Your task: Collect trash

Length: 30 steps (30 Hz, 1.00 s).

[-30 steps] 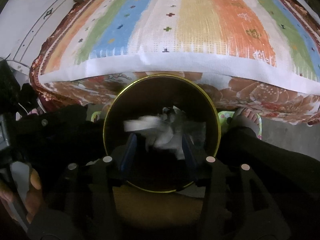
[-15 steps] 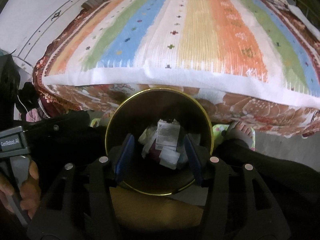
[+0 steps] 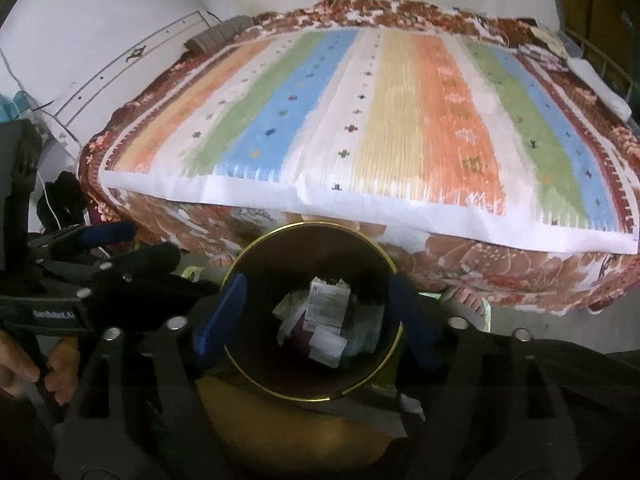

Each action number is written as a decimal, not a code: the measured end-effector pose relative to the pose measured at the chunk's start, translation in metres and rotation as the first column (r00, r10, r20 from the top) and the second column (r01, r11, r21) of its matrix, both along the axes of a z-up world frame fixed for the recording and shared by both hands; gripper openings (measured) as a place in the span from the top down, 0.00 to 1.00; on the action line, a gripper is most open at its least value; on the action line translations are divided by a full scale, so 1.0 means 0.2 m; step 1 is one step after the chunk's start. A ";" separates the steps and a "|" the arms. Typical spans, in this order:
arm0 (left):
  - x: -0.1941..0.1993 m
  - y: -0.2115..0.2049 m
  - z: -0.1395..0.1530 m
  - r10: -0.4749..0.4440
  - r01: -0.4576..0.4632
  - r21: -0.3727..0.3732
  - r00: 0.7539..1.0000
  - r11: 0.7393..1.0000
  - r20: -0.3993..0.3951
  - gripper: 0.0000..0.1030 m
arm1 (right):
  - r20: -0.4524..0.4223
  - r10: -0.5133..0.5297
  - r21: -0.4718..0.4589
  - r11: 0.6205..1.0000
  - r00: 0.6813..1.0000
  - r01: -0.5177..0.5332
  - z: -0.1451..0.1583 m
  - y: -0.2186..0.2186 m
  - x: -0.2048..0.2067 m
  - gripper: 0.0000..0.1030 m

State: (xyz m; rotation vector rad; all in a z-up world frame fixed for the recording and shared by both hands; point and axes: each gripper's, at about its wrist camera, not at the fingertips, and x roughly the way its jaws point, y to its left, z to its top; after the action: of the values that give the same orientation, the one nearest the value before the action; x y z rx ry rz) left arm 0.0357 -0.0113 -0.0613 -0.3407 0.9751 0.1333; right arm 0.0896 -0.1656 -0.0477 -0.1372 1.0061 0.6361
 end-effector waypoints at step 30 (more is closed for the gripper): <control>-0.19 -0.09 0.06 -0.073 0.068 0.062 0.994 0.996 0.077 0.05 | 0.099 0.064 0.080 0.994 0.993 -0.072 0.11 -0.09 -0.20 0.08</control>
State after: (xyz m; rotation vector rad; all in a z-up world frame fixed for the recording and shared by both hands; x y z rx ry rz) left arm -0.0023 -0.0291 -0.0501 -0.2553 0.9015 0.0835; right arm 0.0499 -0.1836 -0.0259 -0.1273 0.8835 0.7260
